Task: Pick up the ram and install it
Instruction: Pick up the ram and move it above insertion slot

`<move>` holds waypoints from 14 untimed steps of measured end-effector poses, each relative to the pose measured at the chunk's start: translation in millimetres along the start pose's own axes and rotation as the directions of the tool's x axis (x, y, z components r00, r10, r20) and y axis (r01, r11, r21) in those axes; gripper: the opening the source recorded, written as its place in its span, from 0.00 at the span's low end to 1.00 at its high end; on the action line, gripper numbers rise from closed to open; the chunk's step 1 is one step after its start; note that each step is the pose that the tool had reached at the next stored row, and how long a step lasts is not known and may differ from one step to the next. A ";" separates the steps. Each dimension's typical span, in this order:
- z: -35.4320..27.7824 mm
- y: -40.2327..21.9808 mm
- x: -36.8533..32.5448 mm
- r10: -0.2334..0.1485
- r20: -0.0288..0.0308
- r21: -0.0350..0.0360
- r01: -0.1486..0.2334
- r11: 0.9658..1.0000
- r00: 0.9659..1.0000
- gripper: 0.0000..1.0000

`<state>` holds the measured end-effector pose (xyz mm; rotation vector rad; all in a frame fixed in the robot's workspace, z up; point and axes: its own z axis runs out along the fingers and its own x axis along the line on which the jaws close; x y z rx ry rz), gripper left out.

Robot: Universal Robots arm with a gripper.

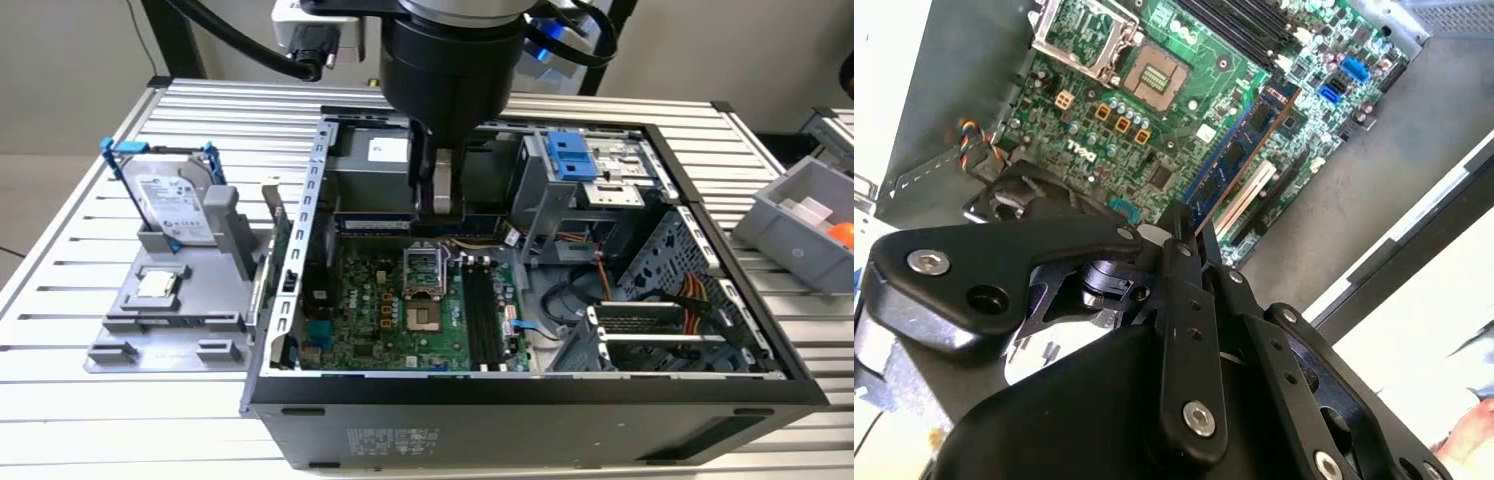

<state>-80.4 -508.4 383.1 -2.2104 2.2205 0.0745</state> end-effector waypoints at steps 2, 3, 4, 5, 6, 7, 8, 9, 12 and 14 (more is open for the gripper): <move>0.0 -3.0 -0.2 0.000 0.000 0.000 0.000 1.000 1.000 0.00; -0.1 -4.4 -0.2 0.000 0.000 0.000 0.000 1.000 1.000 0.00; -0.1 -5.8 -0.3 0.000 0.000 0.000 0.000 1.000 1.000 0.00; -0.2 -7.2 -0.4 0.000 0.000 0.000 0.000 1.000 1.000 0.00; -0.2 -8.6 -0.5 0.000 0.000 0.000 0.000 1.000 1.000 0.00; -0.3 -9.8 -0.6 0.000 0.000 0.000 0.000 1.000 1.000 0.00; -0.3 -11.3 -0.7 0.000 0.000 0.000 0.000 1.000 1.000 0.00; -0.3 -12.6 -0.8 0.000 0.000 0.000 0.000 1.000 1.000 0.00; -0.4 -16.9 -1.2 0.000 0.000 0.000 0.000 1.000 1.000 0.00; -0.5 -19.8 -1.4 0.000 0.000 0.000 0.000 1.000 1.000 0.00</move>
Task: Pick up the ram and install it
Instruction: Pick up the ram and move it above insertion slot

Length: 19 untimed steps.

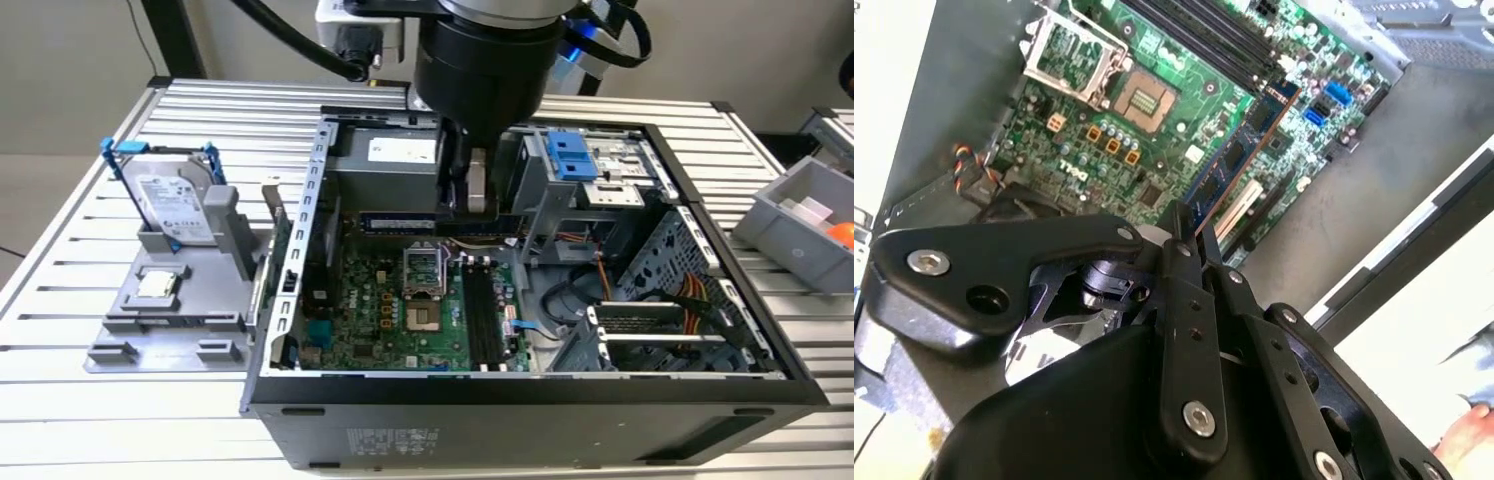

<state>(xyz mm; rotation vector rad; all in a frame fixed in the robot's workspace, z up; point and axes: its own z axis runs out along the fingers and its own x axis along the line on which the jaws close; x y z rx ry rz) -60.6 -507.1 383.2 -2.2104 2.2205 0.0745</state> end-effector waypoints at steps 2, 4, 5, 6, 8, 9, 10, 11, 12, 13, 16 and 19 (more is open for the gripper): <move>0.0 -2.6 -0.2 0.000 0.000 0.000 0.000 1.000 1.000 0.00; -0.1 -5.4 -0.4 0.000 0.000 0.000 0.000 1.000 1.000 0.00; -0.2 -6.9 -0.5 0.000 0.000 0.000 0.000 1.000 1.000 0.00; -0.1 -8.1 -0.6 0.000 0.000 0.000 0.000 1.000 1.000 0.00; -0.3 -11.1 -0.8 0.000 0.000 0.000 0.000 1.000 1.000 0.00; -0.2 -12.5 -0.9 0.000 0.000 0.000 0.000 1.000 1.000 0.00; -0.3 -14.0 -1.0 0.000 0.000 0.000 0.000 1.000 1.000 0.00; -0.4 -15.4 -1.1 0.000 0.000 0.000 0.000 1.000 1.000 0.00; -0.3 -16.8 -1.2 0.000 0.000 0.000 0.000 1.000 1.000 0.00; -0.5 -17.9 -1.3 0.000 0.000 0.000 0.000 1.000 1.000 0.00; -0.6 -21.2 -1.7 0.000 0.000 0.000 0.000 1.000 1.000 0.00; -0.6 -24.1 -2.2 0.000 0.000 0.000 0.000 1.000 1.000 0.00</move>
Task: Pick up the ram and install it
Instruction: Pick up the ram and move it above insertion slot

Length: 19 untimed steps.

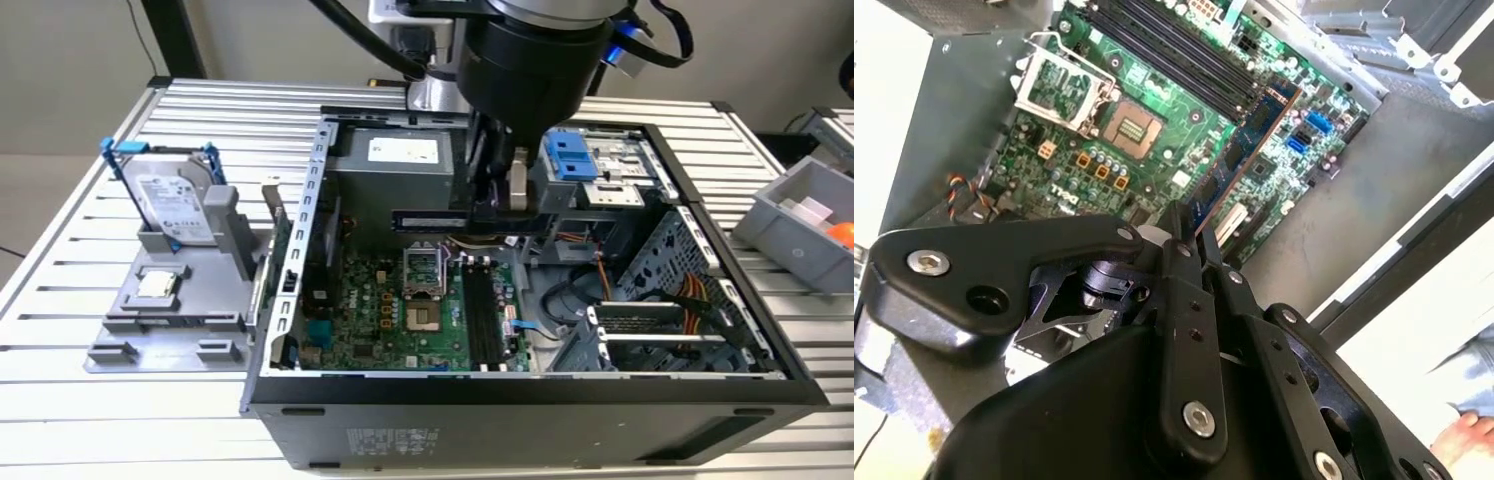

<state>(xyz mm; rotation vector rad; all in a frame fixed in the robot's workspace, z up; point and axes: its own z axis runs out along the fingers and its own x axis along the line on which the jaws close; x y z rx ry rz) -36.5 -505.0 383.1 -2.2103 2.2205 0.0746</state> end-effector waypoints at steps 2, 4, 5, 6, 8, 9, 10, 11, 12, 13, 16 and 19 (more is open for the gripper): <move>0.0 -1.7 -0.5 0.000 0.000 0.000 0.000 1.000 1.000 0.00; -0.1 -3.4 -1.3 0.000 0.000 0.000 0.000 1.000 1.000 0.00; -0.1 -4.3 -1.7 0.000 0.000 0.000 0.000 1.000 1.000 0.00; 0.0 -5.2 -2.1 0.000 0.000 0.000 0.000 1.000 1.000 0.00; 0.1 -6.6 -3.5 0.000 0.000 0.000 0.000 1.000 1.000 0.00; 0.0 -7.3 -4.0 0.000 0.000 0.000 0.000 1.000 1.000 0.00; -0.1 -8.1 -4.6 0.000 0.000 0.000 0.000 1.000 1.000 0.00; 0.0 -8.8 -5.0 0.000 0.000 0.000 0.000 1.000 1.000 0.00; 0.0 -9.4 -5.6 0.000 0.000 0.000 0.000 1.000 1.000 0.00; -0.1 -9.9 -6.3 0.000 0.000 0.000 0.000 1.000 1.000 0.00; 0.0 -11.9 -8.7 0.001 0.000 0.000 -0.001 1.000 1.000 0.00; 0.1 -14.1 -11.5 0.001 0.000 0.000 -0.001 1.000 1.000 0.00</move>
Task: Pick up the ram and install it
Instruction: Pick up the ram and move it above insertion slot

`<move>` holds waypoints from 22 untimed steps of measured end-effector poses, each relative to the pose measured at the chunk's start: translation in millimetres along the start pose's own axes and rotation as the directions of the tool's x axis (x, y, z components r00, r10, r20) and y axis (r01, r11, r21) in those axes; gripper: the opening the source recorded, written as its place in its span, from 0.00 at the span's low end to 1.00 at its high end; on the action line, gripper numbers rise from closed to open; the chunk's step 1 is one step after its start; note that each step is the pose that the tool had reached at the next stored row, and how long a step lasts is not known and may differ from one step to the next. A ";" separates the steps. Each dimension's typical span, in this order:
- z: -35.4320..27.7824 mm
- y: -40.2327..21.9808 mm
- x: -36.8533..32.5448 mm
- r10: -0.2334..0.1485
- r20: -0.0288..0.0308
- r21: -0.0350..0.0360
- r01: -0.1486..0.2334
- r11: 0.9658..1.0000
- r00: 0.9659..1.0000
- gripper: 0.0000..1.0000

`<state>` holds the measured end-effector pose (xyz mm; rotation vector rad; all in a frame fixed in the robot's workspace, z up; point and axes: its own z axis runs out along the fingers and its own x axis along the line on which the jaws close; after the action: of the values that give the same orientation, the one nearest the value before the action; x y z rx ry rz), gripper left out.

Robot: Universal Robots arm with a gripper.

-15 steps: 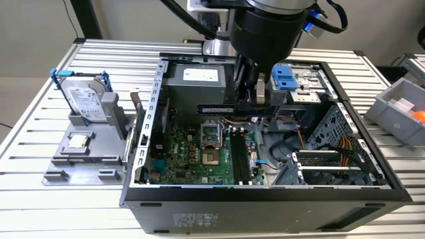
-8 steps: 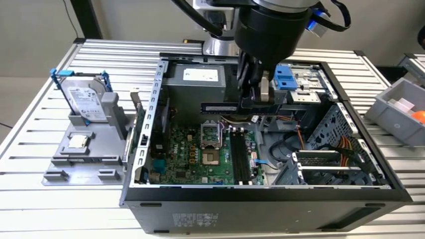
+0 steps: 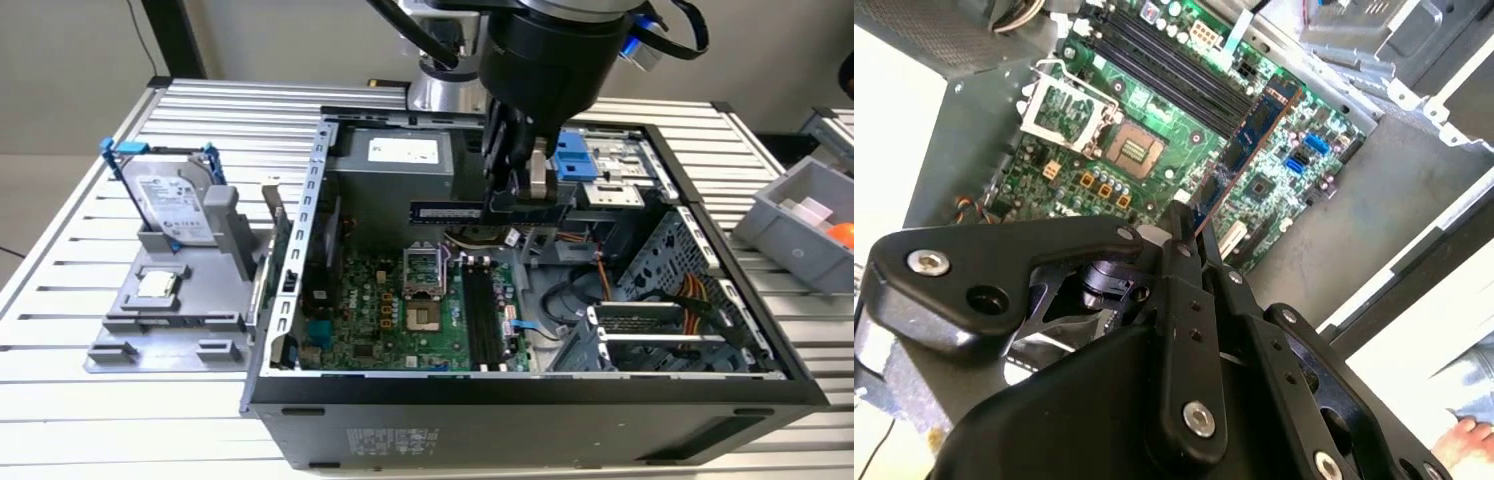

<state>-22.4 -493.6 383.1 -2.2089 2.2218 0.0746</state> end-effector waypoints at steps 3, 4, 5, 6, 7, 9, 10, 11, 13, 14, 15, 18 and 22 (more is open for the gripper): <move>-0.1 -2.3 -2.9 0.001 0.000 0.000 -0.001 1.000 1.000 0.00; -0.1 -3.1 -3.8 0.001 0.000 0.000 -0.001 1.000 1.000 0.00; 0.2 -3.9 -4.6 0.001 0.000 0.000 -0.001 1.000 1.000 0.00; 0.0 -4.7 -5.7 0.001 0.000 0.000 -0.001 1.000 1.000 0.00; 0.0 -5.6 -6.7 0.001 0.000 0.000 -0.001 1.000 1.000 0.00; 0.1 -7.2 -8.4 0.001 0.000 0.000 -0.001 1.000 1.000 0.00; 0.1 -7.9 -9.2 0.001 0.000 0.000 -0.001 1.000 1.000 0.00; 0.2 -8.3 -9.9 0.002 0.000 0.000 -0.002 1.000 1.000 0.00; 0.1 -9.2 -11.0 0.005 0.000 0.000 -0.005 1.000 1.000 0.00; 0.2 -9.5 -11.4 0.006 0.000 0.000 -0.006 1.000 1.000 0.00; 0.2 -9.7 -12.0 0.007 0.000 0.000 -0.007 1.000 1.000 0.00; 0.2 -9.8 -12.4 0.007 0.000 0.000 -0.007 1.000 1.000 0.00; 0.2 -9.8 -12.6 0.007 0.000 0.000 -0.007 1.000 1.000 0.00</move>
<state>-12.5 -481.1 383.1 -2.2004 2.2299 0.0745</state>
